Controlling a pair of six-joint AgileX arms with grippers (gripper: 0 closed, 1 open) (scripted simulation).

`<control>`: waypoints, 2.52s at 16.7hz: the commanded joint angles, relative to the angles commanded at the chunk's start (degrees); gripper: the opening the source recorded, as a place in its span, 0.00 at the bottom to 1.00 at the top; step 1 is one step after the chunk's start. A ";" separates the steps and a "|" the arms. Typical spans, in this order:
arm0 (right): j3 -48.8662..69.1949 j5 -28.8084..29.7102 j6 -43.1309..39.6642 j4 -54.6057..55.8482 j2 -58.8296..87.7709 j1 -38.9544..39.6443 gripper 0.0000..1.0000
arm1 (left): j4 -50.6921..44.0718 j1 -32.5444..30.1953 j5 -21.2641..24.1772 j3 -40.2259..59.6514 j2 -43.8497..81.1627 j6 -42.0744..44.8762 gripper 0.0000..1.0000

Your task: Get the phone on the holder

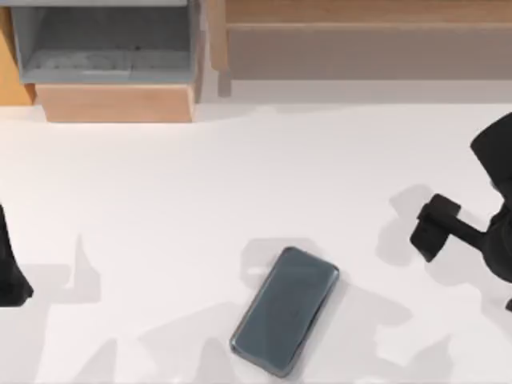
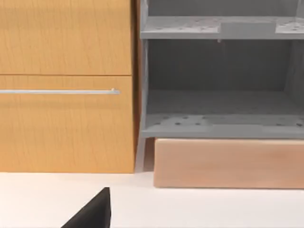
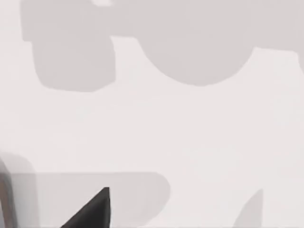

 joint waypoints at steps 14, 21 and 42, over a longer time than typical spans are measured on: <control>42.53 -0.19 22.86 -19.93 36.34 24.78 1.00 | 0.00 0.00 0.00 0.00 0.00 0.00 1.00; 42.94 -0.18 22.92 -19.65 36.24 24.89 1.00 | 0.00 0.00 0.00 0.00 0.00 0.00 1.00; 33.99 -0.13 22.84 -4.18 42.88 24.89 0.40 | 0.00 0.00 0.00 0.00 0.00 0.00 1.00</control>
